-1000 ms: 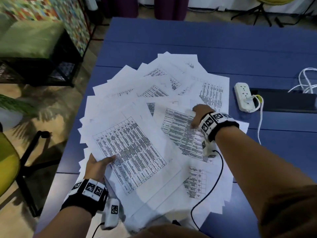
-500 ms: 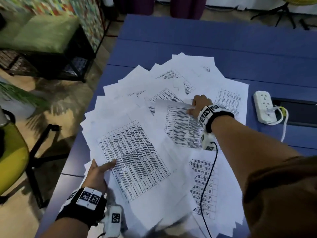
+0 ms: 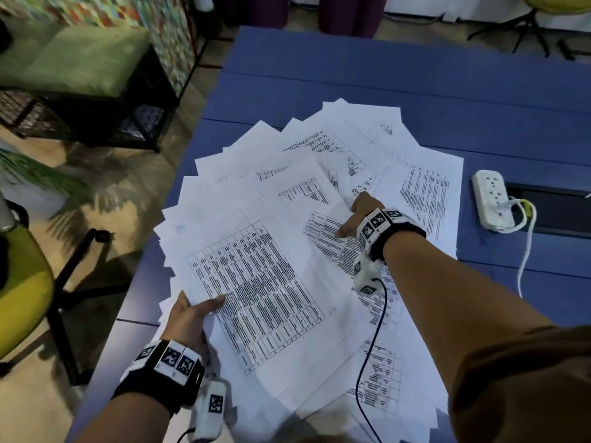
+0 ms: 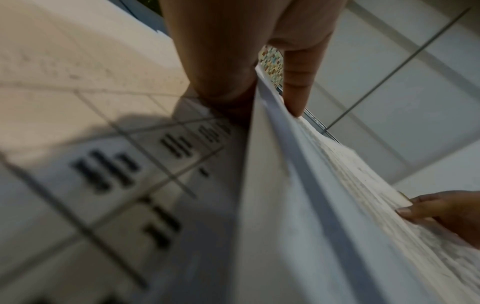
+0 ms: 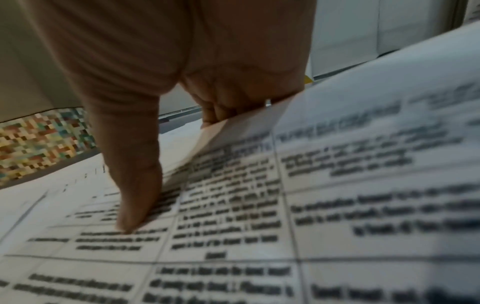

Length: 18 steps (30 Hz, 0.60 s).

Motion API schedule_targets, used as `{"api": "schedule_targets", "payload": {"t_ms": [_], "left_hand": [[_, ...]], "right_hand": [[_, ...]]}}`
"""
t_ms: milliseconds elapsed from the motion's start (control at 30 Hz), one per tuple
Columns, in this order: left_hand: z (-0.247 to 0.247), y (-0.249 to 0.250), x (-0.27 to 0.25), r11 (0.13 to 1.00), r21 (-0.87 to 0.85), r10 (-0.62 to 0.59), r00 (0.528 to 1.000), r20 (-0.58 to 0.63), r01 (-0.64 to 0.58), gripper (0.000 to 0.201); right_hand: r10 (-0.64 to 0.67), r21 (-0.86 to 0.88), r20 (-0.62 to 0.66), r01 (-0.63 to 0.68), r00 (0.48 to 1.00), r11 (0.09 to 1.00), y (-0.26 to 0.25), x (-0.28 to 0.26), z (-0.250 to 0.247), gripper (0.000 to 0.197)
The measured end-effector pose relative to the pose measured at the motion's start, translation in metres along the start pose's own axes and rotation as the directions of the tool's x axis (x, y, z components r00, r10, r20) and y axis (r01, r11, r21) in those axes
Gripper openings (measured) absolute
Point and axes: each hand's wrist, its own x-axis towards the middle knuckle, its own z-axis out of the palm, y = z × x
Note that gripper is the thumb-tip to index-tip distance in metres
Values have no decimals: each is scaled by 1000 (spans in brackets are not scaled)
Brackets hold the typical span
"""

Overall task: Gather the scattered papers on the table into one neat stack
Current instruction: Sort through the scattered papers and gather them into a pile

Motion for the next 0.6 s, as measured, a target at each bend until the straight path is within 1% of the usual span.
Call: {"api": "schedule_targets", "payload": {"t_ms": [33, 67, 133, 200, 267, 333, 367, 400, 433, 467, 500, 600], "left_hand": [[3, 2, -4, 1000, 10, 15, 1000, 15, -15, 55], [4, 2, -6, 999, 30, 21, 1000, 17, -22, 45], [10, 8, -13, 999, 16, 49, 998, 37, -50, 33], [11, 8, -13, 997, 2, 75, 996, 43, -75, 34], [9, 5, -8, 996, -11, 86, 995, 48, -85, 34], [6, 2, -4, 997, -9, 82, 995, 57, -82, 34], [4, 1, -2, 997, -21, 78, 995, 59, -77, 38], [2, -2, 3, 997, -28, 74, 995, 70, -72, 52], [1, -2, 5, 997, -46, 64, 994, 84, -60, 70], [0, -2, 6, 997, -50, 63, 994, 91, -59, 83], [0, -3, 6, 996, -64, 62, 994, 90, -56, 90], [-2, -5, 9, 995, -84, 66, 994, 86, -58, 90]], "right_hand": [[25, 38, -2, -25, 1000, 999, 0, -4, 1, 87], [53, 60, 12, -53, 999, 997, -1, -7, 2, 87], [46, 74, 32, -49, 998, 996, -4, -12, 0, 83], [20, 54, 12, -20, 1000, 998, -5, -17, -4, 71], [-12, 50, -42, 14, 999, 999, -2, -21, -9, 67], [-37, 53, -105, 43, 994, 998, 1, -32, -13, 51], [-50, 63, -140, 60, 989, 996, 4, -37, -16, 42], [-52, 89, -170, 67, 984, 994, 7, -43, -19, 36], [-57, 101, -208, 79, 976, 992, 9, -49, -24, 32], [-59, 99, -252, 86, 966, 991, 12, -57, -30, 30], [-59, 88, -303, 89, 951, 992, 15, -63, -37, 31], [-43, 87, -421, 87, 906, 992, 24, -82, -60, 43]]}}
